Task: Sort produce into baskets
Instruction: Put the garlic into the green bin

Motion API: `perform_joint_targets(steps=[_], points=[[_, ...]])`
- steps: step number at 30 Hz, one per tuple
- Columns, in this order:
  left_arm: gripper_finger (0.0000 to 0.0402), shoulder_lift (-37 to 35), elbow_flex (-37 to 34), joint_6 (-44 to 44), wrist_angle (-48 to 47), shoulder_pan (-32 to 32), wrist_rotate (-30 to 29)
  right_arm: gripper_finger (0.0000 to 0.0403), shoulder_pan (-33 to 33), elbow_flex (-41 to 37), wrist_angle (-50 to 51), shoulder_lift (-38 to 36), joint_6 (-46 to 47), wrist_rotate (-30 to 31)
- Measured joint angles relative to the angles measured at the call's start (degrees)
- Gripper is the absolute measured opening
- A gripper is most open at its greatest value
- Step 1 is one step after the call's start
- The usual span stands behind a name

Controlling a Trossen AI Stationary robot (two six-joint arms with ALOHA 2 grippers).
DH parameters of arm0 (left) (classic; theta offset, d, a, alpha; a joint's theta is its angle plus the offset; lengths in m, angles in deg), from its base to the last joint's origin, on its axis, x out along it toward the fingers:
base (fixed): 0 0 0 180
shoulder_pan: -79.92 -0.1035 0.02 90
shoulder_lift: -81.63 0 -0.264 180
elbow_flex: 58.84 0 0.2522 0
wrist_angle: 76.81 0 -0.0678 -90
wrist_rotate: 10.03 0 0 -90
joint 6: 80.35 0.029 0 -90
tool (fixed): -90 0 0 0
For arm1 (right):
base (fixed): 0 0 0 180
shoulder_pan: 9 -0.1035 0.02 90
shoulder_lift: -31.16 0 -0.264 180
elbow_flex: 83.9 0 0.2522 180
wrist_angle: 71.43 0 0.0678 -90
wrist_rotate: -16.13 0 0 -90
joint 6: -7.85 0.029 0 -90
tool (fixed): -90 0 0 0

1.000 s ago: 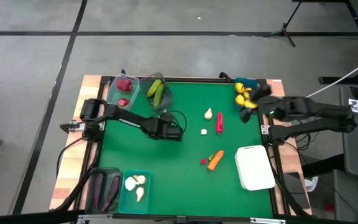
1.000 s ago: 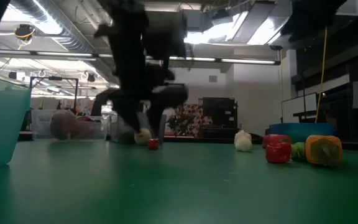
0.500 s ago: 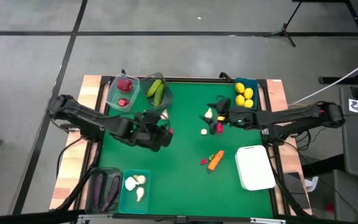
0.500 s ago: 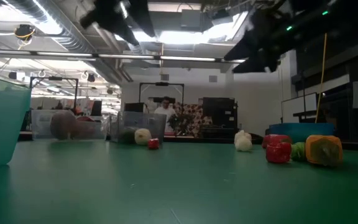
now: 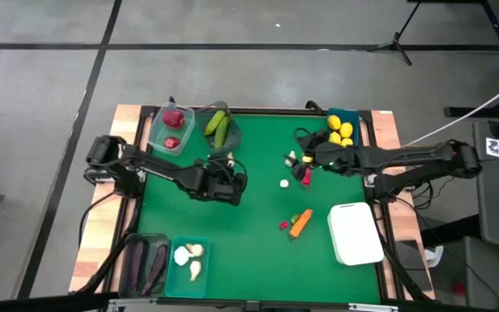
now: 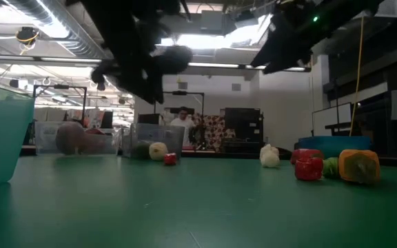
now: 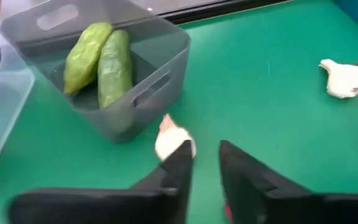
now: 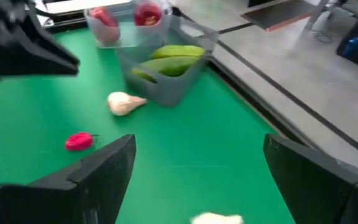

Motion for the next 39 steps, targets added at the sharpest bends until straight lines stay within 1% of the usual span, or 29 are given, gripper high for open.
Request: perform_joint_targets(steps=[2,4,6,11,15,22,29,35,39], points=[[0.0029,1.58,-0.03,2.32,2.45,-0.97,-0.39,0.0351,-0.02,0.76,2.1,-2.33,-0.04,0.75],[0.0008,2.66,-0.05,4.32,5.24,-1.91,-0.35,0.0351,-0.02,0.81,3.29,-4.56,-0.07,0.84],[0.0008,2.89,-0.05,5.05,5.92,-3.12,0.11,0.0351,-0.04,0.81,3.58,-6.2,-0.04,0.49],[0.0003,4.37,-0.16,2.74,4.8,-5.56,2.41,0.0351,-0.04,0.78,5.85,-8.86,0.02,0.1],[0.0001,6.28,-0.14,1.79,5.54,-6.43,4.42,0.0351,-0.04,0.78,7.14,-8.94,0.12,-0.24],[0.0001,8.5,-0.4,0.71,5.62,-7.85,4.55,0.0351,-0.04,0.76,9.23,-8.63,1.49,-0.28],[0.0,8.68,-1.8,0.27,4.87,-9.61,6.51,0.0351,-0.04,0.72,10.03,-8.63,1.56,-0.3],[0.0,8.68,-1.8,1.58,6.42,-9.79,7.91,0.0351,-0.04,0.72,10.07,-8.63,1.56,-0.28],[0.0,8.68,-1.8,3.08,6.48,-10.16,11.47,0.0351,-0.04,0.72,10.21,-8.63,1.56,-0.31]])
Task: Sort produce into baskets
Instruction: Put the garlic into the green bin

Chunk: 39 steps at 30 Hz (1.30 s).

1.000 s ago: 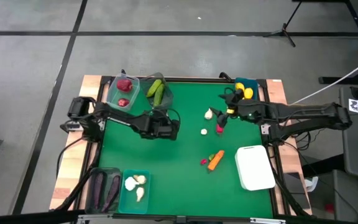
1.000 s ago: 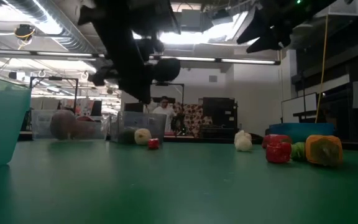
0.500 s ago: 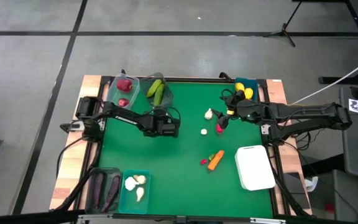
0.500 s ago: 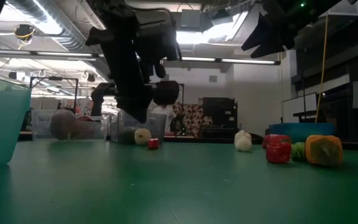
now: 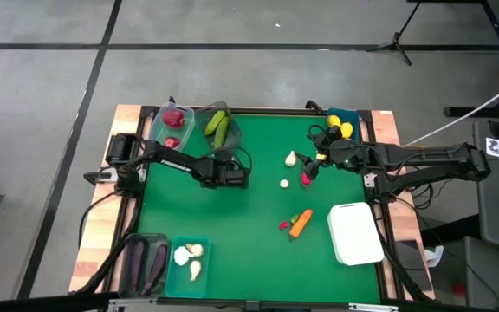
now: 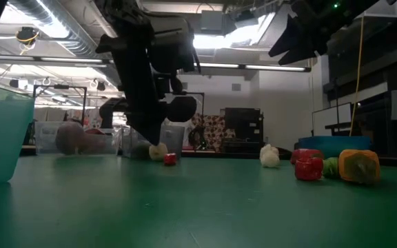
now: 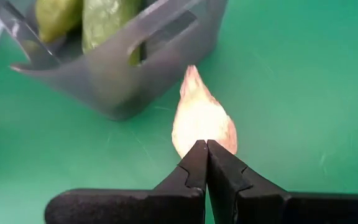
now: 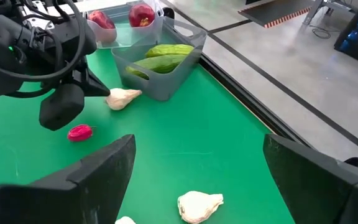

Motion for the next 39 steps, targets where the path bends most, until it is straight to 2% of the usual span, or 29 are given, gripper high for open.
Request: perform_joint_targets(steps=[4,6,12,14,16,18,20,22,24,27,32,38,39], points=[[0.0,0.0,0.0,1.07,0.5,-0.09,2.61,0.0351,0.0,0.0,0.16,0.0,0.0,-0.3],[0.0,0.0,0.0,2.45,2.13,0.24,6.01,0.0351,0.0,0.0,0.14,0.0,0.02,-1.15],[0.0,-0.11,0.72,15.98,20.05,5.74,20.93,0.0351,0.0,0.0,0.14,0.0,0.0,-1.51],[0.0,-0.49,1.54,20.81,25.91,7.95,22.11,0.0351,0.0,0.0,0.16,0.0,-0.18,-1.51],[0.0,-1.65,2.75,21.66,26.39,9.44,19.14,0.0351,0.0,0.0,0.16,0.0,-0.17,-1.51],[0.0,-2.95,3.83,20.78,22.74,9.85,11.41,0.0351,0.0,0.0,0.17,0.0,-0.2,-1.5],[0.0,-4.02,3.96,18.13,15.38,9.48,3.02,0.0351,0.0,-0.02,0.31,0.0,-0.2,-1.5],[0.0,-4.15,3.93,13.82,7.23,8.29,-2.09,0.0351,0.0,-0.02,0.31,0.0,-0.2,-1.51],[0.0,-3.58,3.89,9.27,-0.94,6.78,-3.94,0.0351,0.0,-0.02,0.26,0.0,-0.2,-1.51],[0.0,-0.88,3.83,5.69,-5.33,4.83,-4.95,0.0351,0.0,-0.02,0.42,0.02,-0.22,-1.51],[0.0,3.08,3.8,5.74,-3.47,4.81,-10.82,0.0351,0.0,-0.02,1.01,0.0,-0.21,-1.52],[0.0,6.68,3.82,5.73,-3.52,3.06,-9.55,0.0351,0.0,-0.02,2.09,0.0,-0.13,-1.53],[0.0,7.03,3.82,5.41,-3.56,2.89,-7.75,0.0351,0.0,-0.02,2.11,0.0,-0.13,-1.53]])
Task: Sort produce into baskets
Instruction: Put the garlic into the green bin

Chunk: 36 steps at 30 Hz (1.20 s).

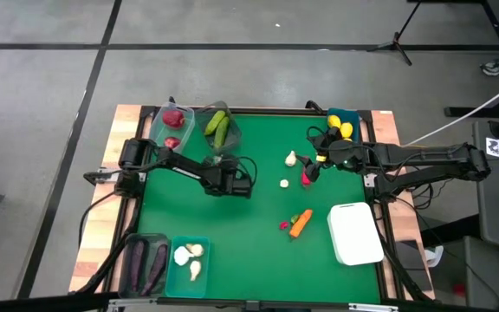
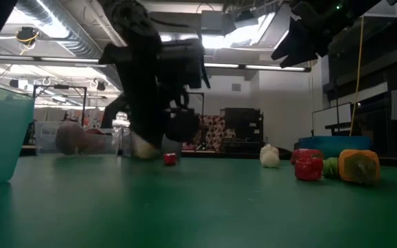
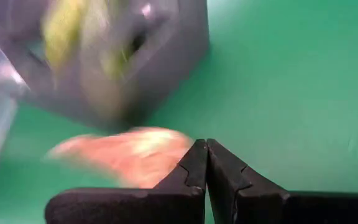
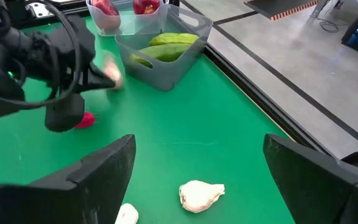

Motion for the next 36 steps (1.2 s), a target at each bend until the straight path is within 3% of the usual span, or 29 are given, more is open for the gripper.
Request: perform_joint_targets(steps=[6,8,11,14,17,20,23,33,36], points=[[0.0,-1.73,0.58,2.14,6.89,2.55,18.98,0.0351,0.0,0.0,1.01,0.0,0.07,-0.44],[0.0,-3.78,0.97,4.34,11.24,5.21,22.69,0.0351,0.0,0.0,1.02,0.0,0.06,-0.44],[0.0,-8.14,2.14,4.49,12.16,8.91,18.08,0.0351,0.0,0.0,1.01,0.0,0.06,-0.44],[0.0,-11.74,2.69,-2.12,2.15,10.7,6.56,0.0351,0.0,0.0,1.0,0.0,0.08,-0.44],[0.0,-13.38,2.69,-12.68,-11.36,10.8,2.36,0.0351,0.0,0.0,1.01,0.0,0.09,-0.44],[0.0,-13.19,2.36,-20.87,-23.03,10.33,1.96,0.0351,0.0,0.0,1.03,0.0,0.11,-0.71],[0.0,-12.43,-0.24,-22.94,-26.65,9.2,0.67,0.0351,0.0,0.0,0.97,0.01,0.12,-1.49],[0.0,-12.43,-10.78,-22.36,-19.33,3.95,5.8,0.0351,0.0,0.0,1.0,0.01,0.37,-3.77],[0.0,-12.45,-12.01,-20.15,-14.75,3.69,9.7,0.0351,0.0,0.0,1.0,0.0,0.37,-4.0]])
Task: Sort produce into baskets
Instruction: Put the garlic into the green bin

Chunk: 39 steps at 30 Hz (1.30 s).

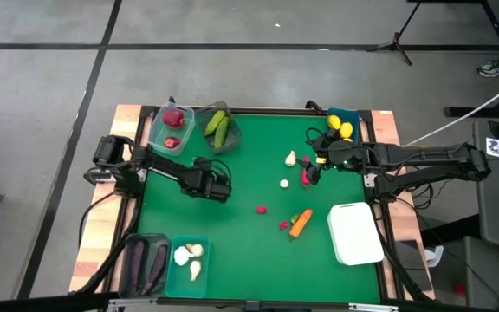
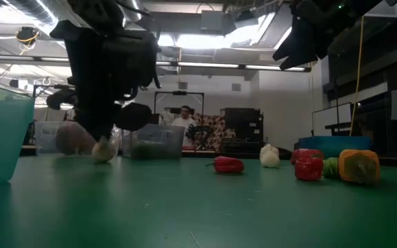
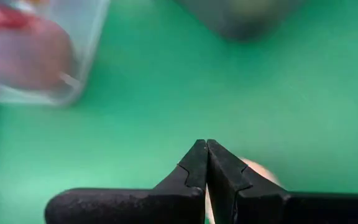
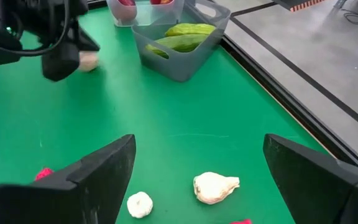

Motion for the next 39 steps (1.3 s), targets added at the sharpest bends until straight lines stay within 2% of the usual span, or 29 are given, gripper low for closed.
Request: perform_joint_targets(steps=[7,15,18,22,27,31,34,37,39], points=[[0.0,0.0,0.21,6.8,12.91,1.42,8.16,0.0351,0.0,0.0,-0.06,0.0,0.0,-0.05],[0.0,0.0,3.06,26.4,33.03,3.67,7.43,0.0351,0.0,0.0,-0.06,0.0,0.0,-0.05],[0.0004,0.0,4.3,29.97,33.68,3.61,7.41,0.0351,0.0,0.0,0.12,0.02,0.0,-0.05],[0.0037,0.0,5.82,33.97,33.44,4.22,7.42,0.0351,0.0,0.0,1.47,0.0,-0.02,-0.06],[0.0076,0.0,6.9,45.44,33.25,6.27,7.61,0.0351,0.0,0.0,1.94,0.0,-0.02,-0.07],[0.0072,0.0,6.92,54.29,38.32,8.89,8.92,0.0351,0.0,0.0,2.76,0.0,-0.02,-0.07],[0.0066,0.0,6.92,61.43,37.87,10.51,9.36,0.0351,0.0,0.0,2.74,0.0,-0.02,-0.07],[0.006,0.0,6.92,63.99,37.94,11.09,9.35,0.0351,0.0,0.0,2.76,0.0,-0.02,-0.07],[0.006,0.0,6.92,66.71,37.42,11.49,12.26,0.0351,0.0,0.0,2.76,0.0,-0.02,-0.07]])
